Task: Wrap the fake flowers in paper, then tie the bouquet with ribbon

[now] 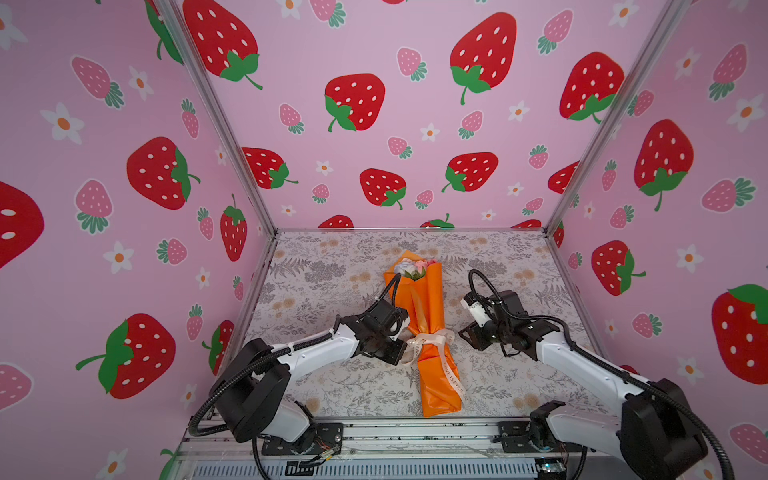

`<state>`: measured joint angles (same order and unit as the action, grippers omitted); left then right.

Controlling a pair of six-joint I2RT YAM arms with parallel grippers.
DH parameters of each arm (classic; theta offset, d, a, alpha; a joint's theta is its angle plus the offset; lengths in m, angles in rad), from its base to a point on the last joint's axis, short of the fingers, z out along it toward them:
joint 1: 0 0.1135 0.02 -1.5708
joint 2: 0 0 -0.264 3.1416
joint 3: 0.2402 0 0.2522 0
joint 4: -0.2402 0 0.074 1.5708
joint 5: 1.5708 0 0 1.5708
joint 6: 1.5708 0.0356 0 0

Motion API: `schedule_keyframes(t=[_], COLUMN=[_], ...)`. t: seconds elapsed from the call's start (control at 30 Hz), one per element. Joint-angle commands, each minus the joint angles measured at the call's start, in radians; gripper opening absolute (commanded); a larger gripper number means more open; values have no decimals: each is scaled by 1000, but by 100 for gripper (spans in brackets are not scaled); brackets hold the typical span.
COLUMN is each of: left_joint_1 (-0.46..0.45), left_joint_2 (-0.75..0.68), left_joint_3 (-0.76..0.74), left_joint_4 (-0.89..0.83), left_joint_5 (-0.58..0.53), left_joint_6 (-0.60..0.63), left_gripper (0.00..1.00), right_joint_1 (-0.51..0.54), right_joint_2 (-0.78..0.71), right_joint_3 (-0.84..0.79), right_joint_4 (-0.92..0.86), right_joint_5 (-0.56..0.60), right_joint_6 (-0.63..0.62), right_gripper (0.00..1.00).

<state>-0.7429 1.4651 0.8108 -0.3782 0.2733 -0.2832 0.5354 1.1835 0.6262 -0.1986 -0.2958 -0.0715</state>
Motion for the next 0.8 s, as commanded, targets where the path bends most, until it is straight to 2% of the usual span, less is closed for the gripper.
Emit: schedule_keyframes(t=[0.0,0.03,0.1,0.2,0.37,0.53,0.77], left_joint_1=[3,2,3,2,2,2,3], left_joint_2=[17,19,23,29,31,31,21], left_joint_3=[37,39,40,43,45,47,47], left_joint_4=[-17,-19,-10,-11,-14,-13,-10], left_joint_5=[10,9,13,14,18,20,24], left_joint_6=[12,12,10,12,15,16,11], left_gripper=[0,0,0,0,0,0,0], right_joint_1=[15,15,15,16,20,31,62], right_joint_2=[-33,-35,-25,2,32,79,168], right_joint_3=[-53,-72,-91,-98,-125,-115,-81], right_joint_4=[168,185,189,175,270,293,280], right_joint_5=[-69,-65,-107,-168,-75,-130,-103], right_joint_6=[-314,-359,-480,-579,-611,-694,-764], right_gripper=[51,54,52,47,46,45,42])
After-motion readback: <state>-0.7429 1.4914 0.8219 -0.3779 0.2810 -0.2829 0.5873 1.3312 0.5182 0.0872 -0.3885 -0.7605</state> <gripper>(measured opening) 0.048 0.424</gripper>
